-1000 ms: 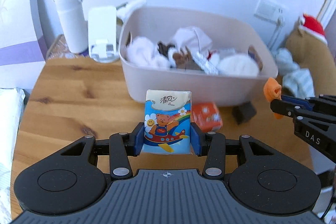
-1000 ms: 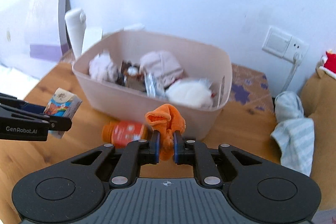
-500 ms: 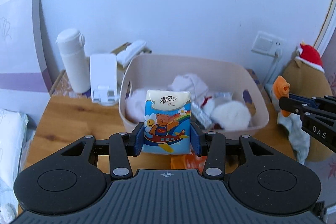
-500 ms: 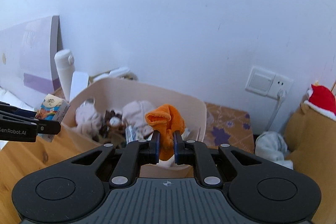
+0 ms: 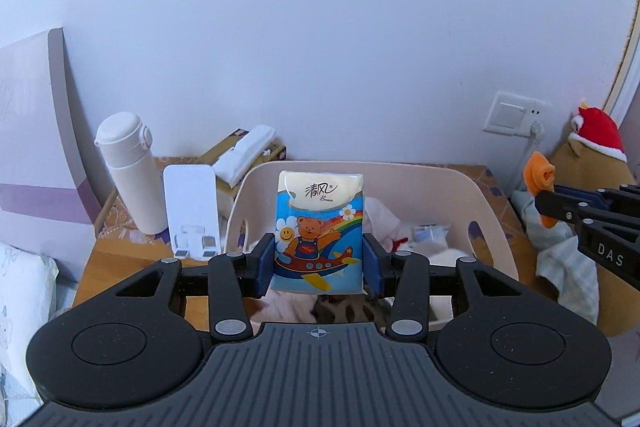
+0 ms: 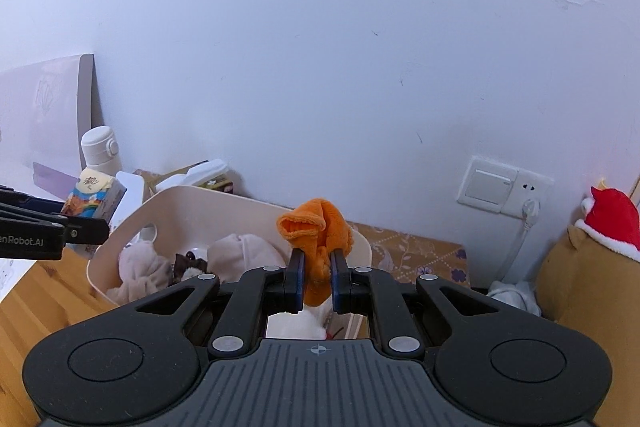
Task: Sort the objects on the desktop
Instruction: 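Lift the tissue pack with the left gripper into the basket while the right carries the sock there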
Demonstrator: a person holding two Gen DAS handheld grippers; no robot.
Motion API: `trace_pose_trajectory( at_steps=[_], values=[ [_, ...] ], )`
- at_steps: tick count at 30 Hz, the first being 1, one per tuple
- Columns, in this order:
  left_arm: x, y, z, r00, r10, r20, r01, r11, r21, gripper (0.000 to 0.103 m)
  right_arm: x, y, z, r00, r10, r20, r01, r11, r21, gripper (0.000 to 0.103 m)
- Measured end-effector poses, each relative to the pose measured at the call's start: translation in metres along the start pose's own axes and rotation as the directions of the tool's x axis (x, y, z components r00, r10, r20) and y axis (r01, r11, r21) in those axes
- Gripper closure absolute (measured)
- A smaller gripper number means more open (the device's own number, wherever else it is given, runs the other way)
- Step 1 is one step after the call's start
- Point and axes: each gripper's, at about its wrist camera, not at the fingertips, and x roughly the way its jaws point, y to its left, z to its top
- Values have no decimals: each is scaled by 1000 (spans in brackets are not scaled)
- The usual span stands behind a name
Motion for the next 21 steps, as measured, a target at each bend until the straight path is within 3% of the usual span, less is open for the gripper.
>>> trace_pose_trajectory(
  at_steps=[9,21],
  values=[
    [25,-4,9,1000,17,-13,-17,1000,3,57,23,4,12,1000,19,-3,-19,1000,0,90],
    [68,-11,5,996,26,-88,-25,1000,16,57,58,5,2,996,53,-77,-49,997,53,90]
  ],
)
